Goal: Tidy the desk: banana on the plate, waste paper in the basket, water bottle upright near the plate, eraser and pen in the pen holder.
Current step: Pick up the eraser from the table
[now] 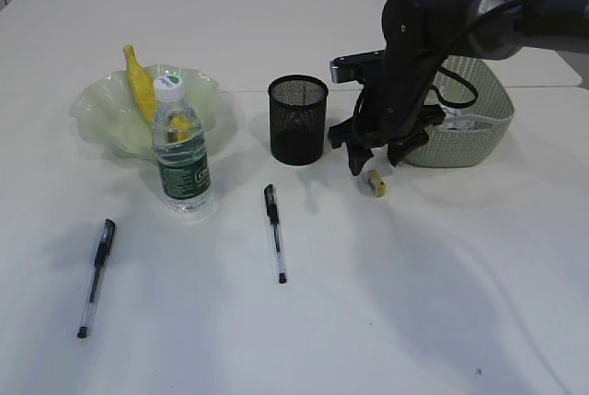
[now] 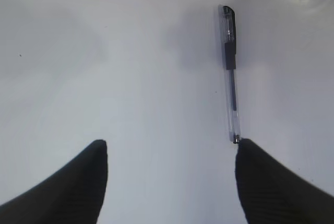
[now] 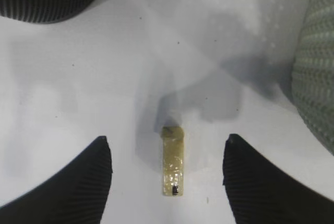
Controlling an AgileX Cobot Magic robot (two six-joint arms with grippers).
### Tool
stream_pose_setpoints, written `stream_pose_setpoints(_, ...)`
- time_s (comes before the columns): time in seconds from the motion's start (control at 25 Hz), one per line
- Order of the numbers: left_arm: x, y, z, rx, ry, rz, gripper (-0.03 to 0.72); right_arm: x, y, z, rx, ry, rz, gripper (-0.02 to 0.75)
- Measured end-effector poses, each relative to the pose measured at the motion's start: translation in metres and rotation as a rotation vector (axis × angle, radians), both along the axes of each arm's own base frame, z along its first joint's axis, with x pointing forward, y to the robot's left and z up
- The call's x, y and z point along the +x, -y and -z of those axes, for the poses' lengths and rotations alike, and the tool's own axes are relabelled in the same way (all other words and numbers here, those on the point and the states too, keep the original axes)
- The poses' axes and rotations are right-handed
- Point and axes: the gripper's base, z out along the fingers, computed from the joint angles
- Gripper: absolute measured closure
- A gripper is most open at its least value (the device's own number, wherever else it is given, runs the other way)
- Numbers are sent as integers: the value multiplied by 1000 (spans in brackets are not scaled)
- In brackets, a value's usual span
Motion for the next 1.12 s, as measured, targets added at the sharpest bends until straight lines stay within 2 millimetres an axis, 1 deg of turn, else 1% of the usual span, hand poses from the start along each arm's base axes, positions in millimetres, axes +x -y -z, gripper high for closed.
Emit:
stream_pose_setpoints(0.2,0,0,0,0,0,0,151,1,1,0,-11,5,-2,278)
stream_pose_setpoints(0.4,0,0,0,0,0,0,151,1,1,15,-28,-31,4,279)
stream_pose_setpoints(0.56,0,0,0,0,0,0,151,1,1,17,-27,-34,15,280)
stream_pose_setpoints(0.68,0,0,0,0,0,0,151,1,1,18,-26,-36,21,302)
stream_pose_setpoints(0.84,0,0,0,0,0,0,151,1,2,25,-33,-56,21,377)
stream_pose_setpoints(1.04,0,0,0,0,0,0,151,0,2,25,-35,-63,23,531)
stream_pose_setpoints(1.12,0,0,0,0,0,0,151,0,2,25,-35,-63,23,576)
